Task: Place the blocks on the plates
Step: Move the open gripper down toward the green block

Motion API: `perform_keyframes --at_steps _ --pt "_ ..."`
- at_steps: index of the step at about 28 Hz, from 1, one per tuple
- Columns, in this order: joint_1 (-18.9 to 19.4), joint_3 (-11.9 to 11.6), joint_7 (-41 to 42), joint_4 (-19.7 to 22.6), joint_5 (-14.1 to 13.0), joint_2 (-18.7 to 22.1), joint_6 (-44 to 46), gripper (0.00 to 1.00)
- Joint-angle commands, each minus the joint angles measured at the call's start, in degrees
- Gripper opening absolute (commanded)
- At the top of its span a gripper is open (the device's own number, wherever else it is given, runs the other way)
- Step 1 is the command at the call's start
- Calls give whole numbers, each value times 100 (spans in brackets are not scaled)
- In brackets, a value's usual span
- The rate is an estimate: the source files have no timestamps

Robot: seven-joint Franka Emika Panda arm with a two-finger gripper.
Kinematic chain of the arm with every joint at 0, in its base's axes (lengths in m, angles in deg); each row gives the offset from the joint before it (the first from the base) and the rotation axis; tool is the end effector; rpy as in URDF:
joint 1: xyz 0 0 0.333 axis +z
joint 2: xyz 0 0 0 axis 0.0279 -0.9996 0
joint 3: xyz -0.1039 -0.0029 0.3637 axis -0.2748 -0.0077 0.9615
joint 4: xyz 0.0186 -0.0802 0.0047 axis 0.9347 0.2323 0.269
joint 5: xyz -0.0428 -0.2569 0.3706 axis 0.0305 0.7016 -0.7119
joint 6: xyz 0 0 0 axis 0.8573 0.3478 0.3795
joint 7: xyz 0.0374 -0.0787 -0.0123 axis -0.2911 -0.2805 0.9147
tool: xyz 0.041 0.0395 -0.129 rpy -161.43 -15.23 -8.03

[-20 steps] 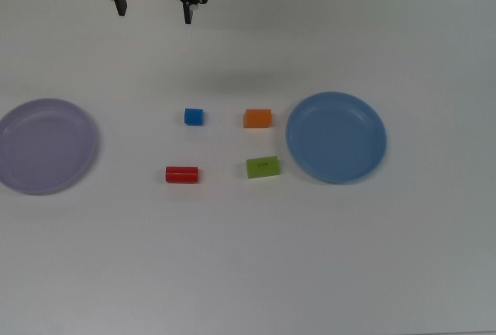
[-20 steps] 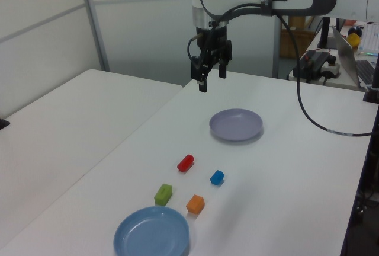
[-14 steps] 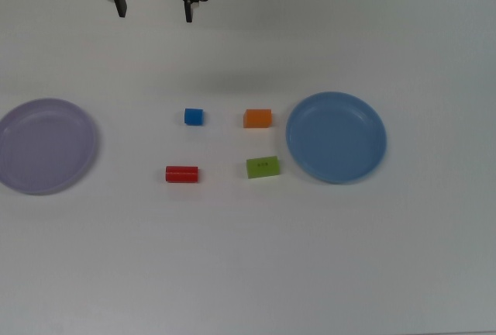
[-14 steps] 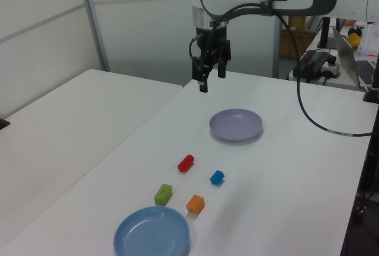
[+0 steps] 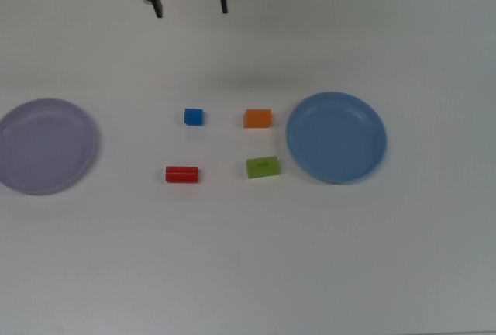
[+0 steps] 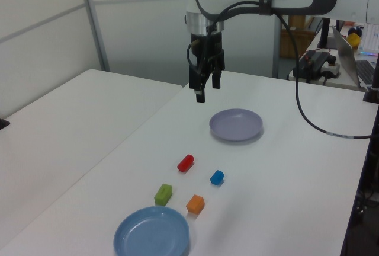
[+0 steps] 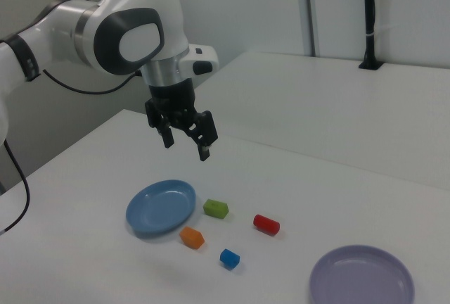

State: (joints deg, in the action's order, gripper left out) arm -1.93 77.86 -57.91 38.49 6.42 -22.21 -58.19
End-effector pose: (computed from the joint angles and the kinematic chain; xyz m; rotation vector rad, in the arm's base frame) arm 0.6542 0.0029 0.6364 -3.0749 -0.0593 0.0300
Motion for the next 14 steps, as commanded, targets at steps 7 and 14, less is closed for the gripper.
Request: perform_keyframes --at_steps 7,14 --pt "288 41 -76 245 -168 -560 -1078 100" --pt "481 41 -67 342 -116 -1219 -1834 100"
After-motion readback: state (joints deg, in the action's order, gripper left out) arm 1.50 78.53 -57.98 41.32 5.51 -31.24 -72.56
